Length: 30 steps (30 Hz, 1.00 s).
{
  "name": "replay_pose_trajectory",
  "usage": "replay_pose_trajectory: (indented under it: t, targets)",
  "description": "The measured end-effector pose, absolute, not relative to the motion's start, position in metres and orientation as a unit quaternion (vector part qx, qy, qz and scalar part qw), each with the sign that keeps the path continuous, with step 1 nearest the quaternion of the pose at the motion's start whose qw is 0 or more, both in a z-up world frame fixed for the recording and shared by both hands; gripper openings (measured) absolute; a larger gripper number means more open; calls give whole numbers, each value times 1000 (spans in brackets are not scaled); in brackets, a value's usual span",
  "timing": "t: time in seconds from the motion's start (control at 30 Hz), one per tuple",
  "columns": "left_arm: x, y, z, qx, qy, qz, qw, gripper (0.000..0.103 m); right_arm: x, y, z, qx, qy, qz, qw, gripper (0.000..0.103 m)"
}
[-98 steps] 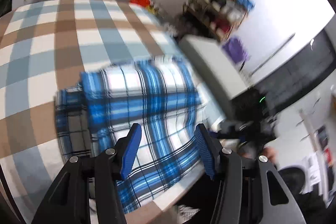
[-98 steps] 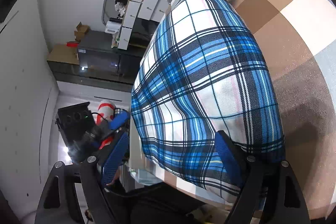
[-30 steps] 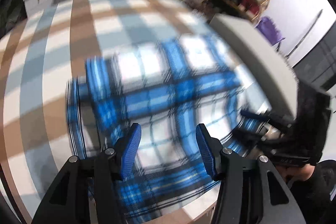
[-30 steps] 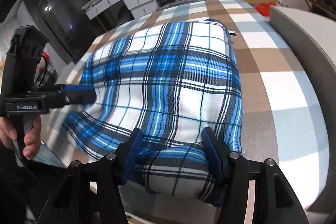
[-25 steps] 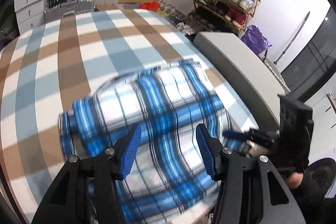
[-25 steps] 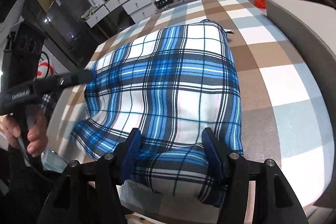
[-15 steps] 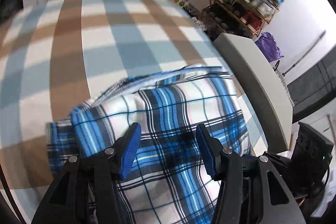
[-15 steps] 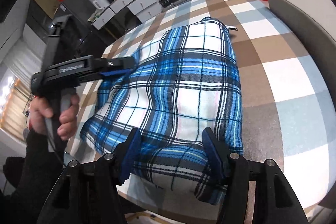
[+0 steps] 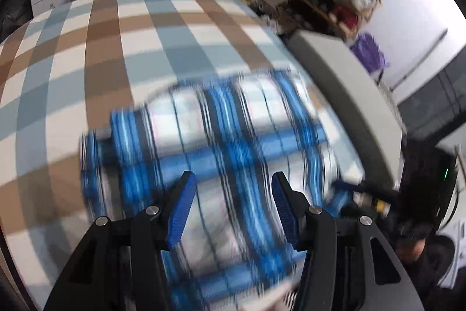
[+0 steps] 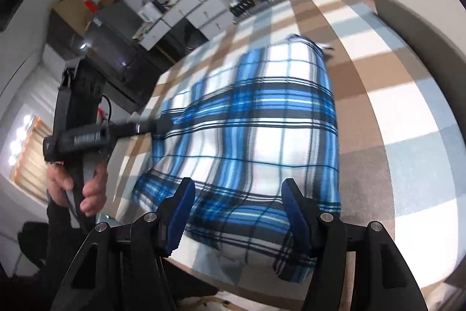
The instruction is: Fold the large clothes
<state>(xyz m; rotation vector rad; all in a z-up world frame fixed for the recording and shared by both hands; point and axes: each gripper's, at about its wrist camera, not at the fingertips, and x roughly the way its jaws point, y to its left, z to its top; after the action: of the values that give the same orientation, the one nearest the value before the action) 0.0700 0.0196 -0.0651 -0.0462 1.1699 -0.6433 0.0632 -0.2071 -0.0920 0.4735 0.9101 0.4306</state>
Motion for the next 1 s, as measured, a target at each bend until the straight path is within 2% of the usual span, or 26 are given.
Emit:
replay_pose_trajectory:
  t: [0.17,0.4,0.63,0.67,0.7,0.73,0.8,0.87,1.0]
  targets:
    - [44,24,-104,53,570,-277,771,48,59,-181,-85,155,430,198,867,62]
    - [45,34,-104,42,565,-277,776,48,67,-166,-103,104,463,158,866,60]
    - [33,76,-79,44,539,-237,807,49,55,-197,-85,177,415,163,877,61]
    - [37,91,-73,55,523,-193,829,52,53,-205,-80,187,401,153,883,62]
    - [41,104,-71,42,517,-168,839,69,50,-215,-74,197,383,134,893,72]
    - [47,113,-74,15,527,-158,835,77,47,-223,-71,206,370,120,898,84]
    - [55,126,-82,-57,552,-185,811,79,45,-233,-68,222,358,108,900,89]
    - [62,133,-92,-122,573,-203,784,79,46,-238,-72,235,364,107,895,89]
    - [60,104,-96,-61,580,-215,783,79,55,-239,-82,245,396,106,879,89]
